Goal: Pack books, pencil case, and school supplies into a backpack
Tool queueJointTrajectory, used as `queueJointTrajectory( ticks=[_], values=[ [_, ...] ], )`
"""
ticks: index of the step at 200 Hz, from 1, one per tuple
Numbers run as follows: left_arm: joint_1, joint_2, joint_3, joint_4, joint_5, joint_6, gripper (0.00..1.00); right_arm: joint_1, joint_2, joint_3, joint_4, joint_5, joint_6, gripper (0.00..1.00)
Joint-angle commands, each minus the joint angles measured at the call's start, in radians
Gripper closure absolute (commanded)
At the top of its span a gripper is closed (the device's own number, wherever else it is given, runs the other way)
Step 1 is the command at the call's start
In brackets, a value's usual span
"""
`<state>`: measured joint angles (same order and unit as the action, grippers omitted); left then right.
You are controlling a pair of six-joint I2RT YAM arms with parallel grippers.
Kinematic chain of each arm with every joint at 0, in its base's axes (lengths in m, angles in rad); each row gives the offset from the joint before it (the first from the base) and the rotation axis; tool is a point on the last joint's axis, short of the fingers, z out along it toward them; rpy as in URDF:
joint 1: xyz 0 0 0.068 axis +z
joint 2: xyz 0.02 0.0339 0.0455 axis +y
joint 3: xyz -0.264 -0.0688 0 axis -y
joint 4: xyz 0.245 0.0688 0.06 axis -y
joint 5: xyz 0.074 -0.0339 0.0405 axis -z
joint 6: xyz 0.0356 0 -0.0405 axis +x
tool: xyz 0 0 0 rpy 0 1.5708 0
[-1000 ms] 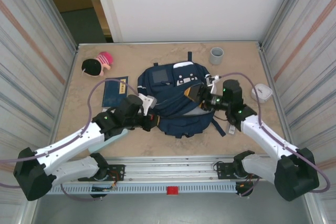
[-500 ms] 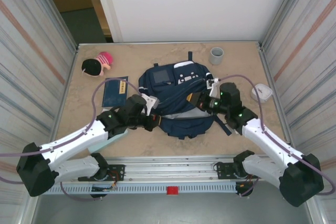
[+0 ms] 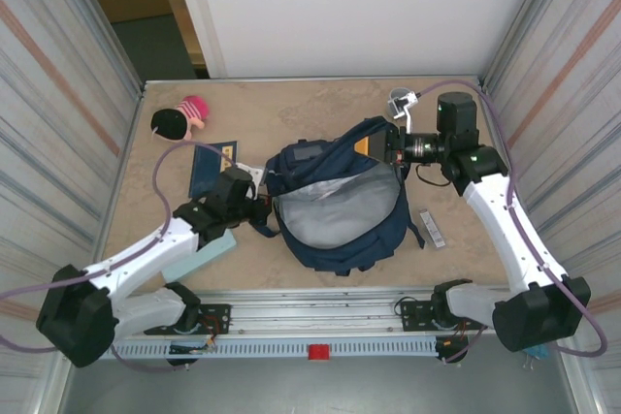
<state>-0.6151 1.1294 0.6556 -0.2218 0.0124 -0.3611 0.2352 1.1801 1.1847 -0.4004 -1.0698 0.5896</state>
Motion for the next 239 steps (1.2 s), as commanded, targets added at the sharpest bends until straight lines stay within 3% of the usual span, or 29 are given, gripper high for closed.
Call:
queueJointTrajectory(
  ticks=[1, 39, 60, 73, 123, 142, 160, 178, 208, 239],
  values=[
    [0.032, 0.071, -0.019, 0.102, -0.129, 0.026, 1.00, -0.004, -0.012, 0.108, 0.020, -0.181, -0.076, 0.90],
    [0.088, 0.167, -0.025, 0.204, -0.172, -0.004, 1.00, 0.000, -0.002, 0.123, 0.067, -0.142, -0.035, 0.90],
    [0.091, 0.126, 0.004, 0.180, -0.121, -0.027, 0.69, 0.012, -0.004, 0.090, 0.070, 0.013, -0.038, 0.90],
    [0.091, 0.072, 0.028, 0.124, -0.094, -0.052, 0.58, 0.032, -0.022, 0.045, 0.093, 0.138, -0.043, 0.90],
    [0.091, -0.104, 0.077, -0.032, -0.075, -0.168, 0.44, 0.136, -0.069, -0.216, 0.339, 0.370, 0.036, 0.88],
    [0.088, -0.102, 0.082, -0.029, -0.045, -0.196, 0.44, 0.158, -0.083, -0.296, 0.351, 0.424, 0.097, 0.74],
    [0.078, -0.078, 0.084, -0.030, -0.033, -0.203, 0.44, 0.186, -0.133, -0.353, 0.215, 0.558, 0.146, 0.49],
    [0.063, -0.052, 0.086, -0.031, -0.034, -0.211, 0.43, 0.198, -0.175, -0.360, -0.024, 0.642, 0.157, 0.32],
    [0.027, -0.013, 0.100, -0.039, -0.061, -0.238, 0.41, 0.235, -0.250, -0.344, -0.389, 0.823, 0.138, 0.22],
    [-0.001, 0.051, 0.131, -0.054, -0.072, -0.285, 0.41, 0.277, -0.313, -0.299, -0.608, 0.957, 0.151, 0.18]
  ],
)
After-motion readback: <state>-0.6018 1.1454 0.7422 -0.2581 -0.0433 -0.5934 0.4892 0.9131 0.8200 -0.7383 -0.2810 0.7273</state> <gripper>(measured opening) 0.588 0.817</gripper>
